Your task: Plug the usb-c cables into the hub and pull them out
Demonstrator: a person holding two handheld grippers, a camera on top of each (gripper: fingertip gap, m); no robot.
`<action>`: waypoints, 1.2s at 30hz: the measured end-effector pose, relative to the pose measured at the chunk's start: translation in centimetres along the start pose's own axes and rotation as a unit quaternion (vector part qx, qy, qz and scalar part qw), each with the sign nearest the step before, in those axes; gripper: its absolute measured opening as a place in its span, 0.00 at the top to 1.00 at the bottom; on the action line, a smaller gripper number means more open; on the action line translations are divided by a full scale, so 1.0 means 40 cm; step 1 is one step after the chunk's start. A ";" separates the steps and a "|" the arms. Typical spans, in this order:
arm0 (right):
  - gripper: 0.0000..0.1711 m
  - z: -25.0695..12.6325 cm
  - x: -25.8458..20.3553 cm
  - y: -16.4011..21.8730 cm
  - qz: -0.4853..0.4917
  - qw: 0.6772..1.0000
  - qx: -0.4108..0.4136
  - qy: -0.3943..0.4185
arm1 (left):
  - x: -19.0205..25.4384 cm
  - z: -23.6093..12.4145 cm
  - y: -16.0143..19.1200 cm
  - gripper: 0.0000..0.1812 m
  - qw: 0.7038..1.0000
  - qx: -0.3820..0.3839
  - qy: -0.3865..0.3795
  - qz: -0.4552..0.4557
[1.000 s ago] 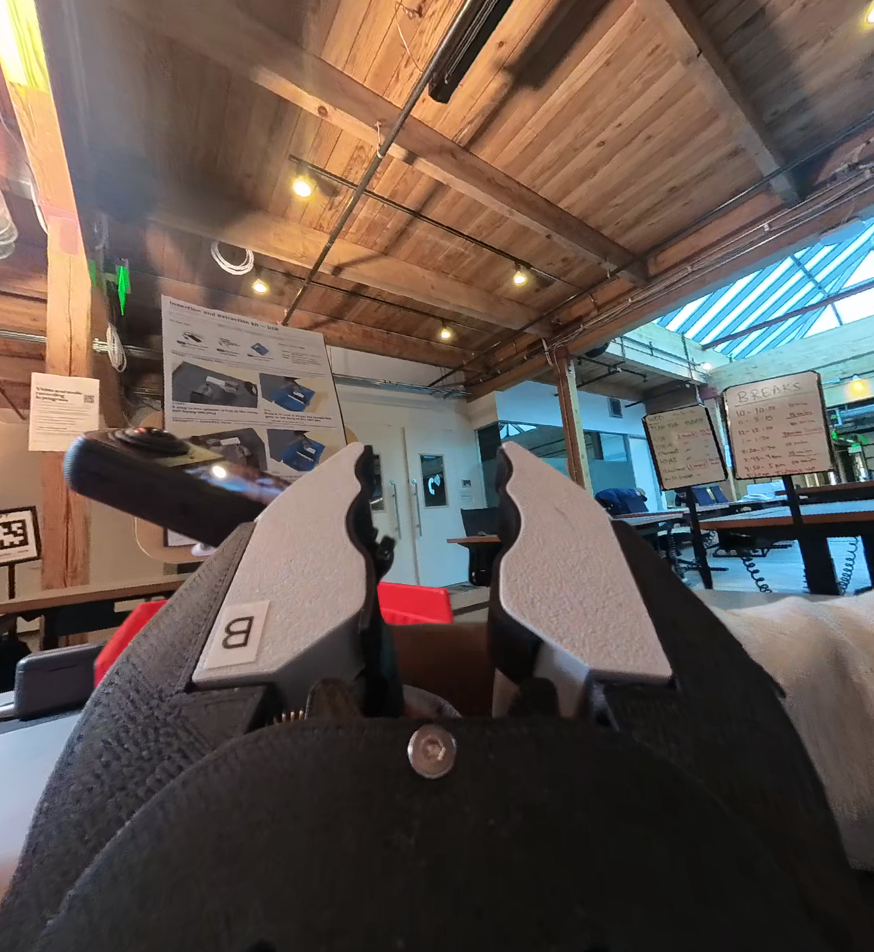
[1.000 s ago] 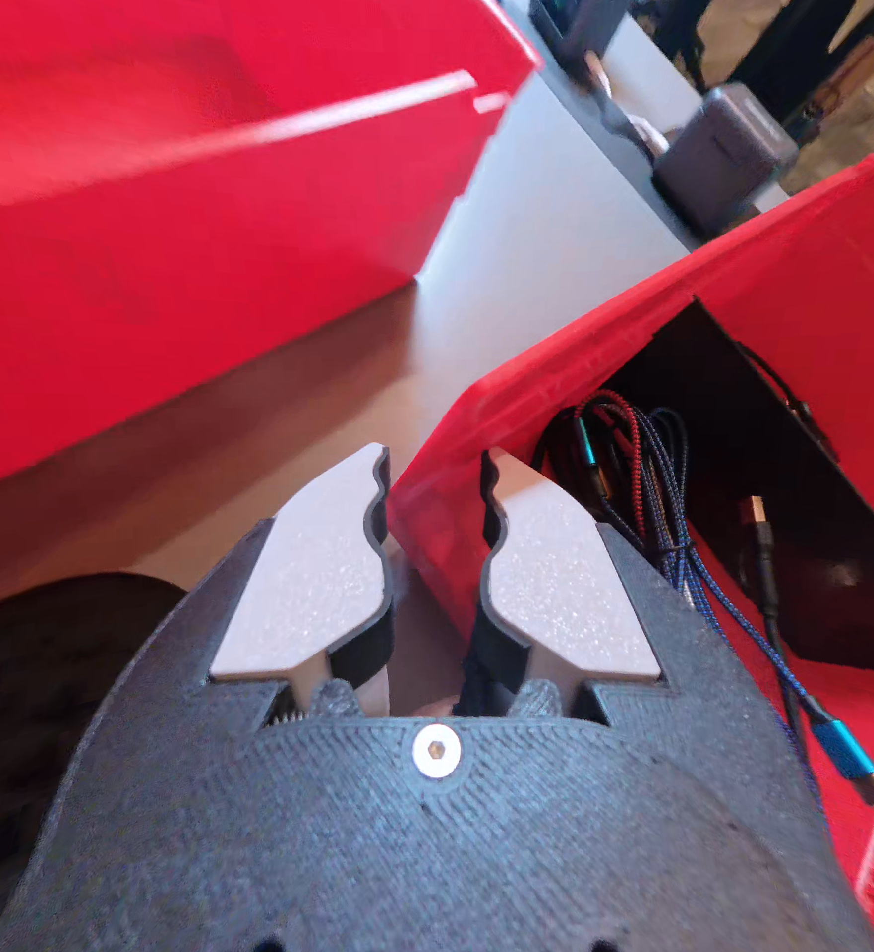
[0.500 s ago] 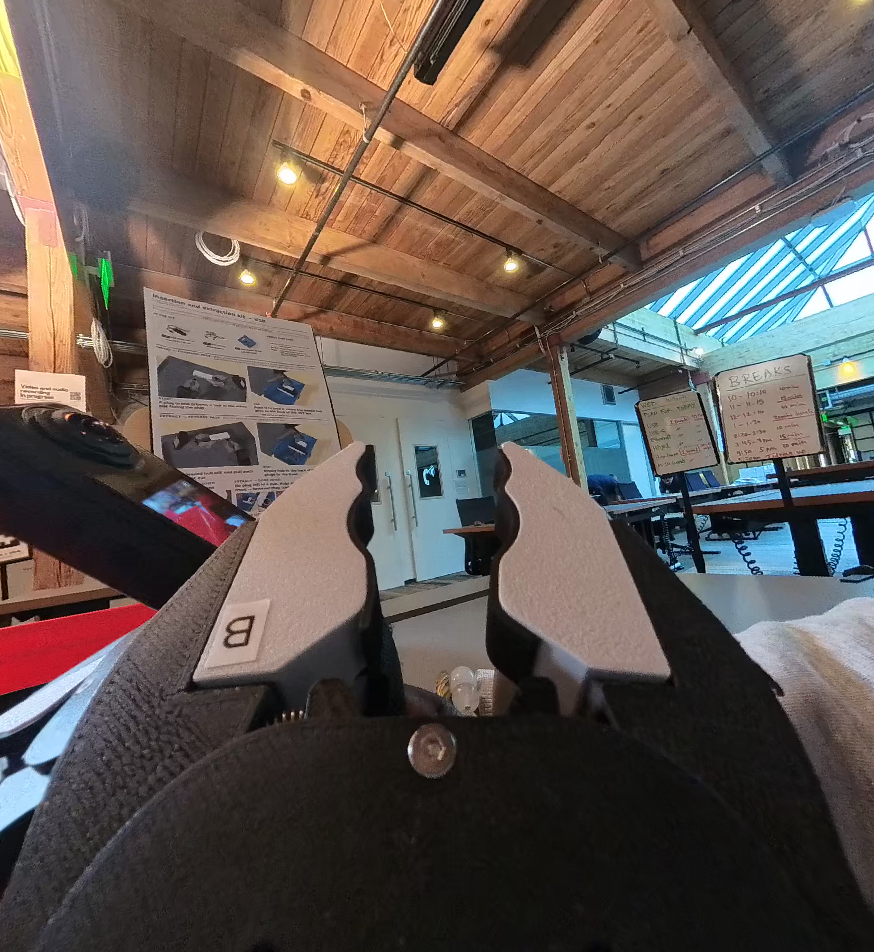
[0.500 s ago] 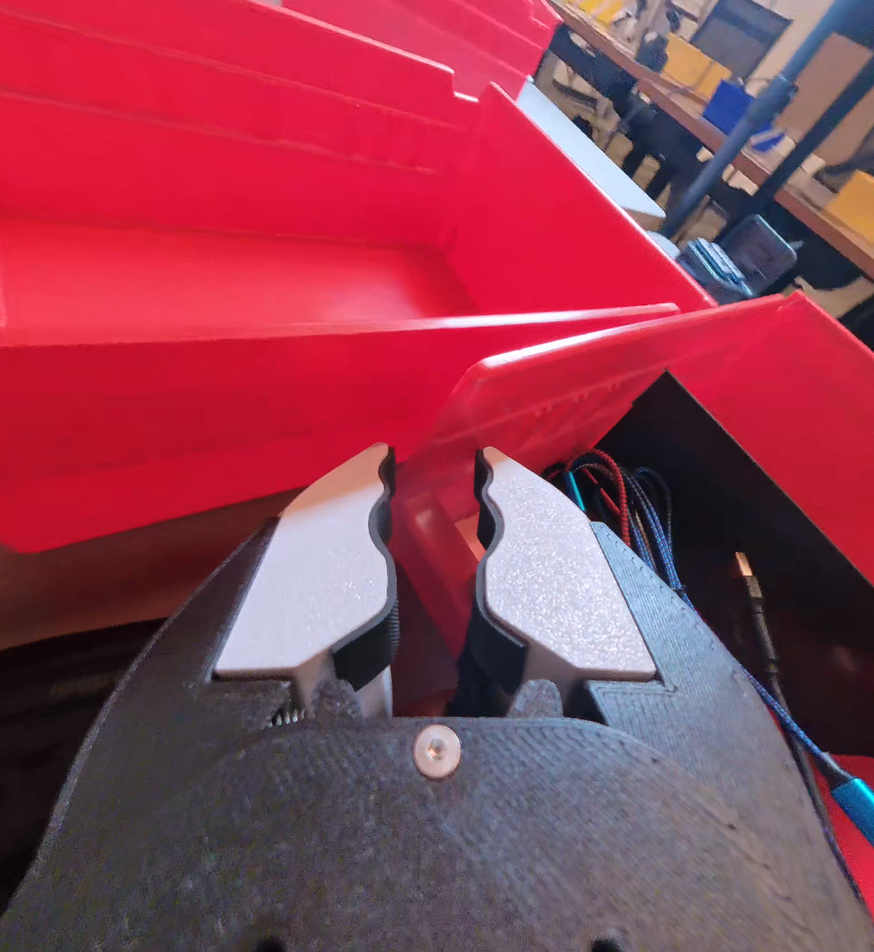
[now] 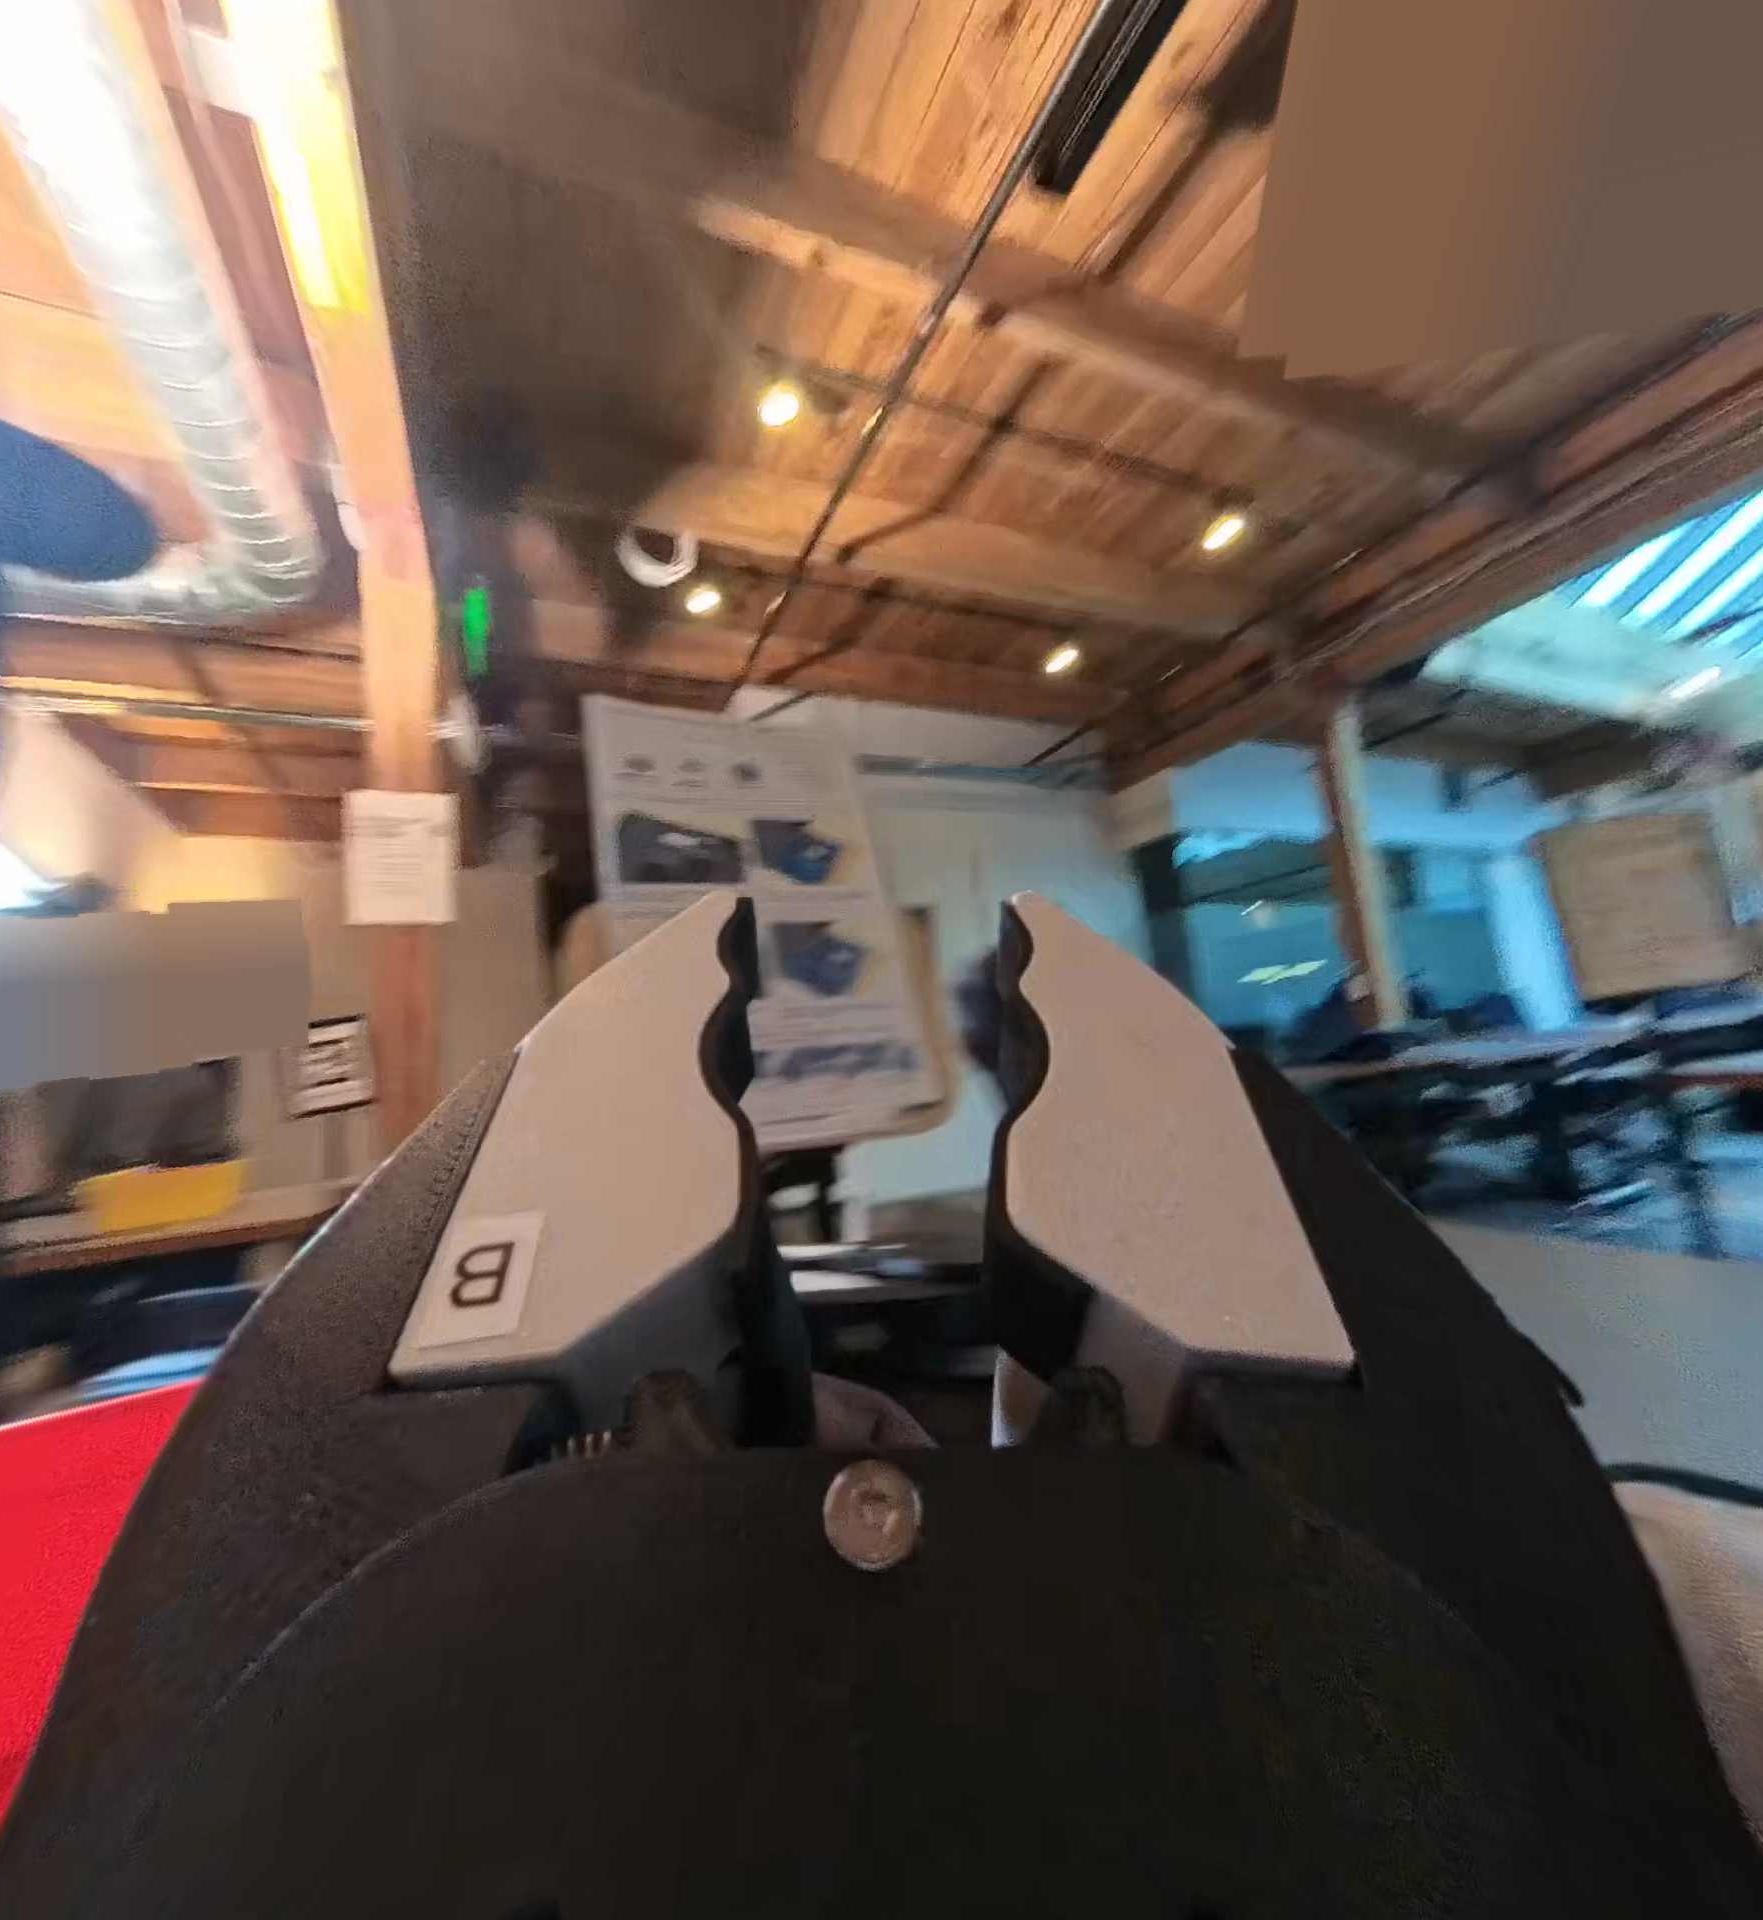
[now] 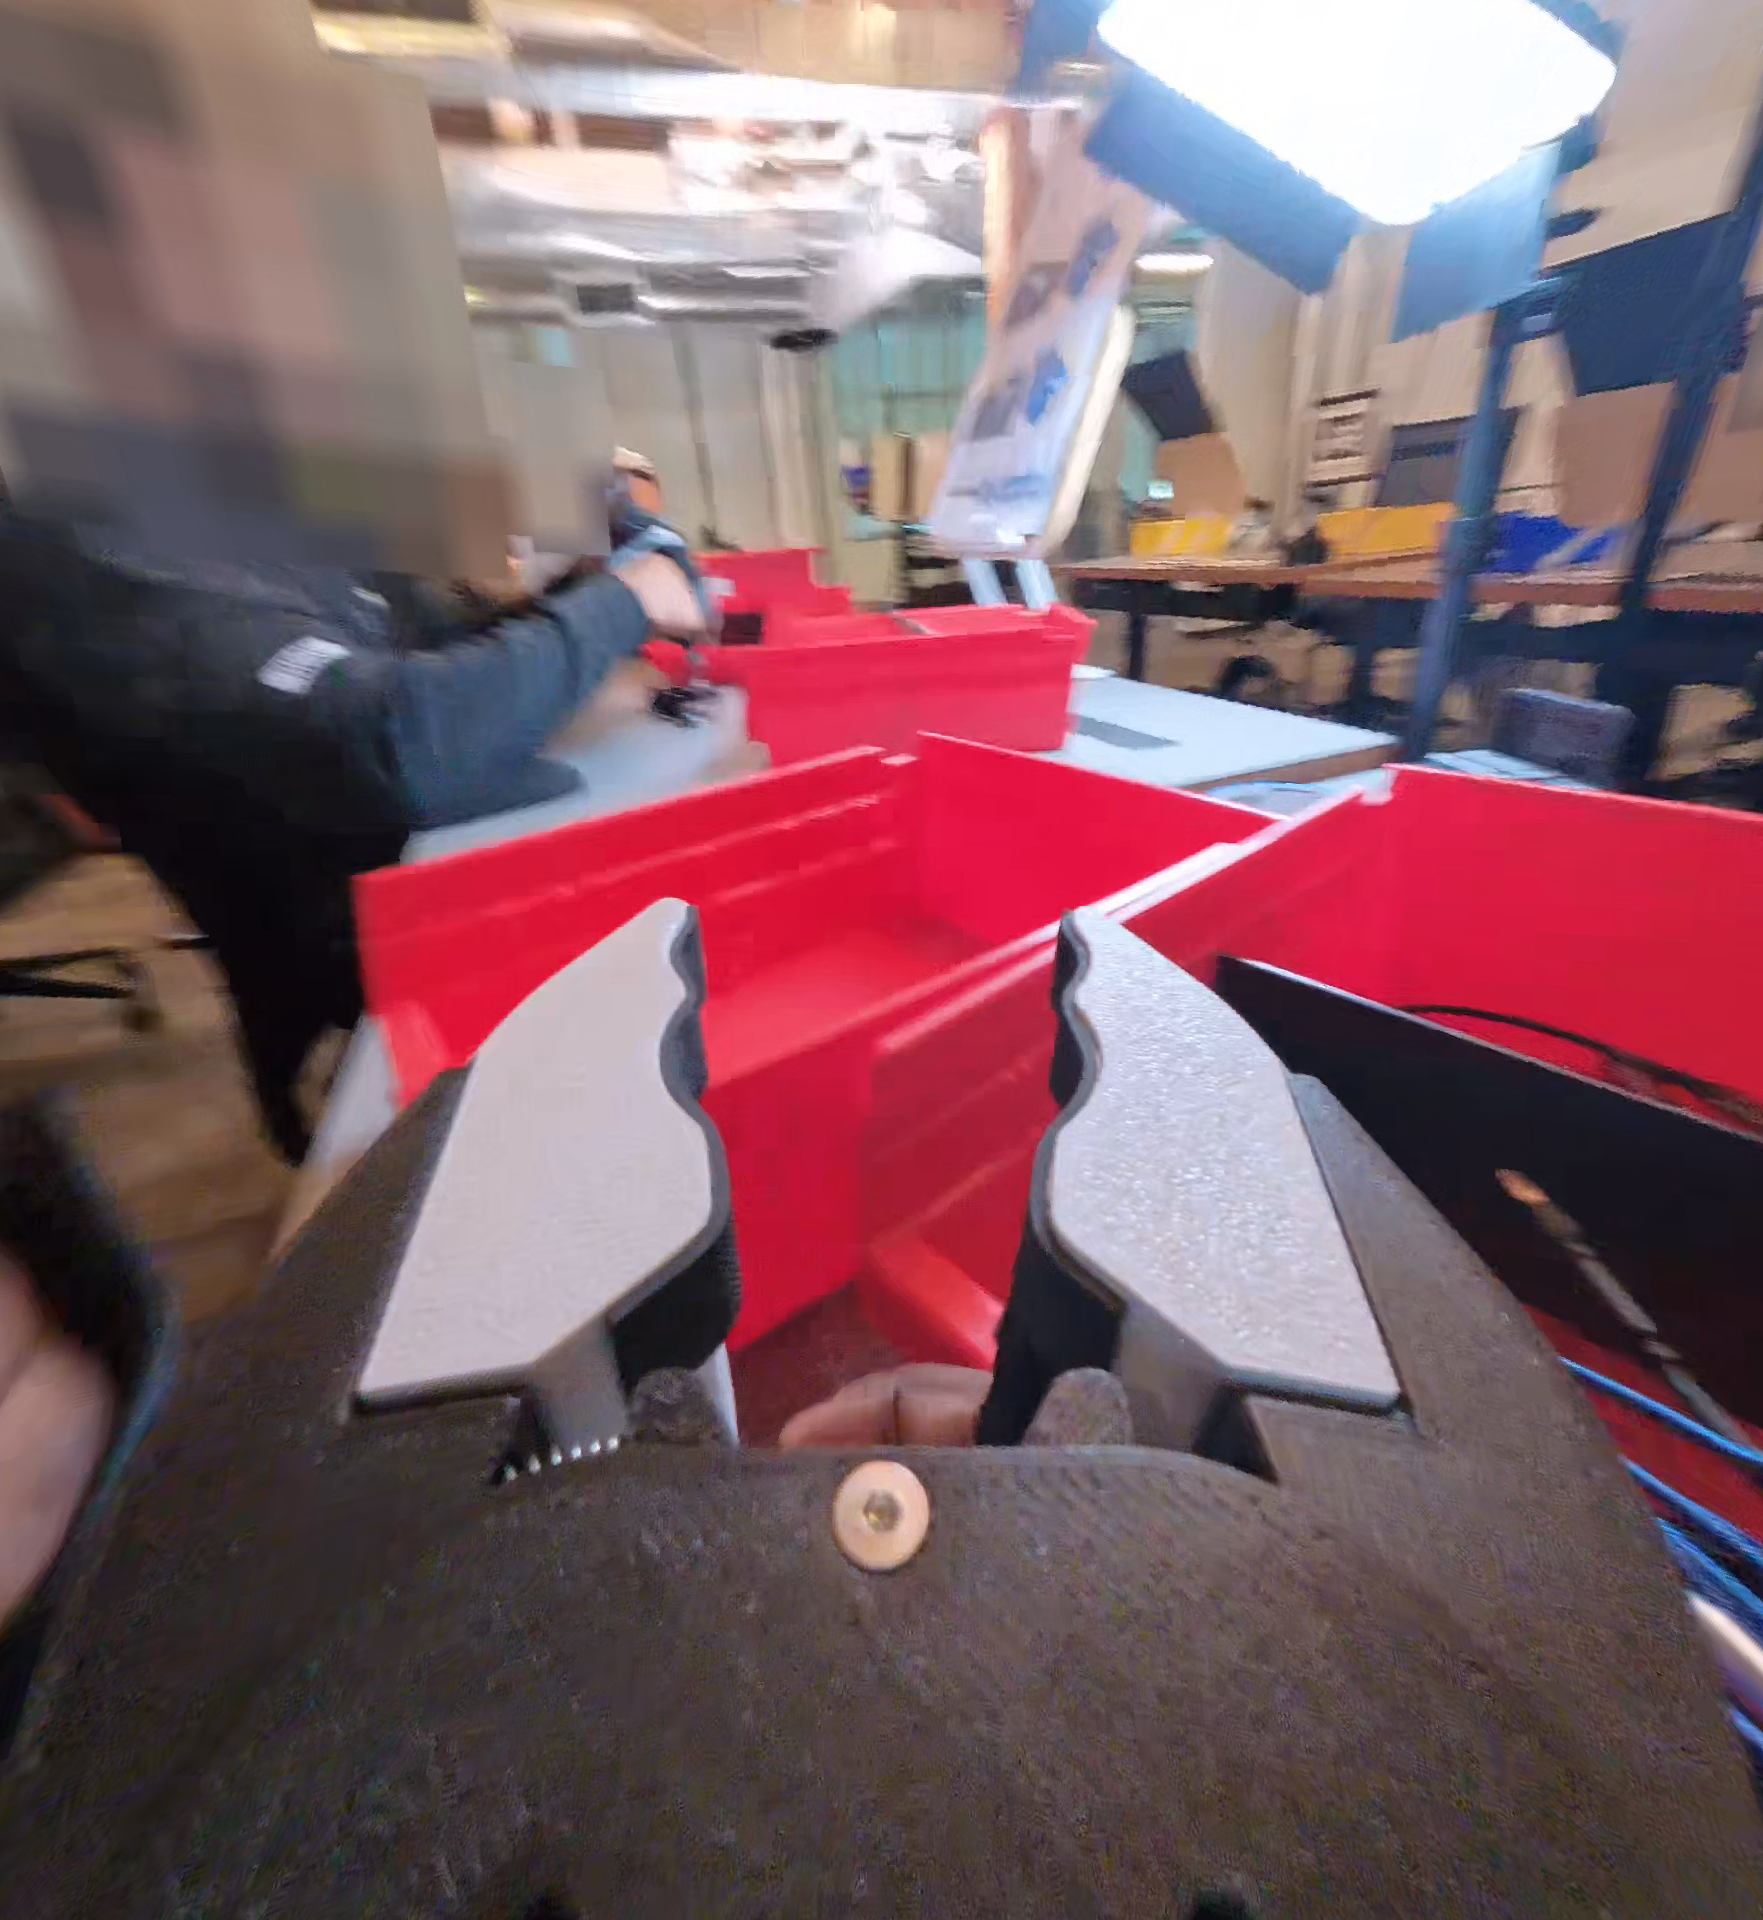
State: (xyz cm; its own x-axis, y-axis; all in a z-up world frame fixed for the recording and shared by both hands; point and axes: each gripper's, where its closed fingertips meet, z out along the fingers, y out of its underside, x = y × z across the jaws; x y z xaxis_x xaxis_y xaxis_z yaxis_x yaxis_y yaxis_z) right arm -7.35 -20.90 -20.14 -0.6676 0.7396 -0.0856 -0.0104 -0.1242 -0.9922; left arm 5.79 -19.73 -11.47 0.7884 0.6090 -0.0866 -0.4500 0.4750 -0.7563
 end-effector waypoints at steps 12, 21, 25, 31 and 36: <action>0.56 0.000 -0.177 0.223 -0.102 0.954 -0.272 -0.068 | -0.626 -0.437 0.061 0.39 0.832 -0.366 -0.391 0.142; 0.64 0.006 -0.156 0.283 -0.198 0.931 -0.307 0.011 | -0.626 -0.491 0.200 0.86 0.835 -0.403 -0.371 0.062; 0.65 0.009 -0.147 0.255 -0.165 0.948 -0.273 0.020 | -0.617 -0.516 0.194 0.96 0.797 -0.474 -0.362 0.094; 0.71 0.014 -0.102 0.224 -0.084 0.965 -0.240 0.061 | -0.552 -0.532 0.196 0.89 0.740 -0.591 -0.291 0.132; 0.94 0.009 -0.054 0.226 -0.077 0.957 -0.249 0.123 | -0.581 -0.522 0.218 0.92 0.759 -0.551 -0.315 0.147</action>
State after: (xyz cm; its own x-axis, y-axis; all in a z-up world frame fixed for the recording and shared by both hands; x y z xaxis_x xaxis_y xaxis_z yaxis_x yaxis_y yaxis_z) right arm -6.28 -23.87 -28.90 -0.4901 0.8650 0.1073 0.3030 0.2845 -0.9095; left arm -7.70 -43.02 -29.61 0.2086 0.9335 -0.2916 0.3305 -0.3479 -0.8773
